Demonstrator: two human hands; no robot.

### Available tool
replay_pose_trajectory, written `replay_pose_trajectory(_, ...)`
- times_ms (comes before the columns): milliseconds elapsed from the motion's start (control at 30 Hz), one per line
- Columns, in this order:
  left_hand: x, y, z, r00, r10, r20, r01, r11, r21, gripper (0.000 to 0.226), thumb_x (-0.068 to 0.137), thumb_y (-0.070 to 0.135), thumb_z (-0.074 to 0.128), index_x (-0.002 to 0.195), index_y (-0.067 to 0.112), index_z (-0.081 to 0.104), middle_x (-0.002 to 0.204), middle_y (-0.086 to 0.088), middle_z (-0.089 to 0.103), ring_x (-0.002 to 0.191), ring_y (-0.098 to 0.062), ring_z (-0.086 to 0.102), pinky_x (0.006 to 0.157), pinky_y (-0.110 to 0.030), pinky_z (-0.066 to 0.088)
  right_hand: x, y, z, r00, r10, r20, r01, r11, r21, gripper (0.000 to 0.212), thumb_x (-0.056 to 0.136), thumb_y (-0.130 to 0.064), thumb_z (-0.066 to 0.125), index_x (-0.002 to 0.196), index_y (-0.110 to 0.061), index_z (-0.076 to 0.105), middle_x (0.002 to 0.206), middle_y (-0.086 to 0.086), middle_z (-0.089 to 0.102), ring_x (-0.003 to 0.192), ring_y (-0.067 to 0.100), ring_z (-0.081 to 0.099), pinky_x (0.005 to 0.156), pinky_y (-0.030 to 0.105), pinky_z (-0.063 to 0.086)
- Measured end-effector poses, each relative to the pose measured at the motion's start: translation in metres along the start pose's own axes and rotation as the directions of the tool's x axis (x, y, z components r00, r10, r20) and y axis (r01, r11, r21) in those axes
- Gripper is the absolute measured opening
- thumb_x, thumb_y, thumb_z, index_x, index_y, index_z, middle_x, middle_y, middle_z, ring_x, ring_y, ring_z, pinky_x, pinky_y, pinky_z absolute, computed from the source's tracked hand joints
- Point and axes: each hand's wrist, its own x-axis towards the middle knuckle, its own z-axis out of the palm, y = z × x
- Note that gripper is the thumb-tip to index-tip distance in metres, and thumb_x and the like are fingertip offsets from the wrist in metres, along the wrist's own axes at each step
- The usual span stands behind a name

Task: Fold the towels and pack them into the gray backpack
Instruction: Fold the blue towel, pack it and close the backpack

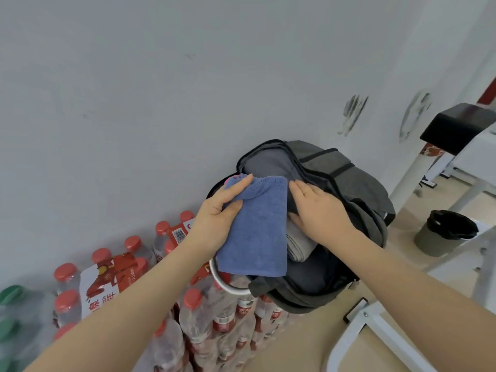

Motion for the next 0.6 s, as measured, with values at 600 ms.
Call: replay_pose_trajectory(600,0.011,-0.030,0.034,0.805,0.192,0.561,-0.593,0.284,0.754,0.074,0.085,0.071,0.021,0.143,0.026,0.027,0.151,-0.013,0.028,0.138,-0.033,0.028,0.115,-0.044,0.018,0.005,0.028,-0.044,0.971,0.069,-0.227,-0.031,0.985,0.167,0.041,0.097,-0.029,0.041,0.134,-0.014,0.036,0.130,0.006,0.053,0.108,0.030,0.055,0.073,0.036,0.042)
